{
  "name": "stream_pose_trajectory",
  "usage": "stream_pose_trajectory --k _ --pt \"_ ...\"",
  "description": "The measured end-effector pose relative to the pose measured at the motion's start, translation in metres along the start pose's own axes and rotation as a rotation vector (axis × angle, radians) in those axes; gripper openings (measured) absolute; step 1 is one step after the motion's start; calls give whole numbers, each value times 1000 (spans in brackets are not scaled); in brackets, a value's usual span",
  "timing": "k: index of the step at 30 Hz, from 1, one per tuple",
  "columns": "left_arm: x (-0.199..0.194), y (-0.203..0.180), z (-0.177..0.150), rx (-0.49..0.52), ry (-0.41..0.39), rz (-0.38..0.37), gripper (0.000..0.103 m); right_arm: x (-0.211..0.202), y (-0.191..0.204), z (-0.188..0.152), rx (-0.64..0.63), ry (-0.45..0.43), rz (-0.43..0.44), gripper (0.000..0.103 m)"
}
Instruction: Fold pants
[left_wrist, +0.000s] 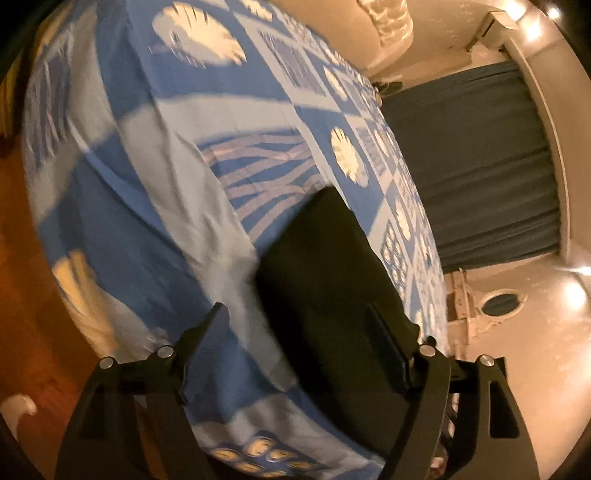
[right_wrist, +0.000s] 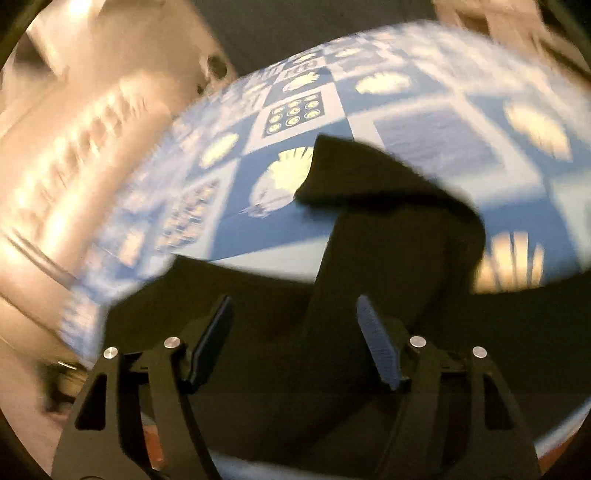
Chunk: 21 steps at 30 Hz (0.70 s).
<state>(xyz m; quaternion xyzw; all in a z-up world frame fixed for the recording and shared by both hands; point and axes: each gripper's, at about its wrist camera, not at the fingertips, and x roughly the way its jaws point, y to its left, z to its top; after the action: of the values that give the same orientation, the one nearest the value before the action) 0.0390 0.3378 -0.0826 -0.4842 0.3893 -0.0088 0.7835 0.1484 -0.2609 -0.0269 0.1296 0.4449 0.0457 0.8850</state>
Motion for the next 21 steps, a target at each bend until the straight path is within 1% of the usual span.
stream_pose_trajectory --k 1,2,3,5,7,9,11,13,15,16,17,19,20,21 --pt "7 -3 -2 -6 19 -7 74 13 5 8 -22 16 -7 69" --pt "12 -6 -5 -10 32 -11 74 33 6 21 -29 54 2 69" --pt "16 -8 -7 -11 43 -14 74 46 1 28 -14 78 13 69" --pt "24 -14 -11 -11 68 -17 74 73 -14 47 57 131 39 69" --pt "29 -21 -16 8 84 -14 74 82 -35 54 133 143 33 69" --pt "30 -24 -20 28 84 -5 75 83 -61 64 205 125 22 69" --pt "29 -27 -21 51 78 8 75 75 -84 71 248 72 -6 69" --pt "27 -31 -23 65 67 15 75 63 -113 80 266 3 -112 69" --pt "26 -35 -25 84 56 26 75 58 -140 83 316 -16 -200 69" --pt "25 -39 -26 100 51 36 75 54 -152 83 355 -29 -223 69" --pt "25 -42 -27 118 47 46 76 48 -166 82 411 -67 -203 69" --pt "26 -48 -29 145 47 62 77 41 -183 78 508 -120 -143 69" --pt "26 -50 -30 158 47 67 77 37 -202 70 635 -176 -28 71" --pt "26 -51 -31 164 45 70 77 36 -215 61 743 -214 71 80"
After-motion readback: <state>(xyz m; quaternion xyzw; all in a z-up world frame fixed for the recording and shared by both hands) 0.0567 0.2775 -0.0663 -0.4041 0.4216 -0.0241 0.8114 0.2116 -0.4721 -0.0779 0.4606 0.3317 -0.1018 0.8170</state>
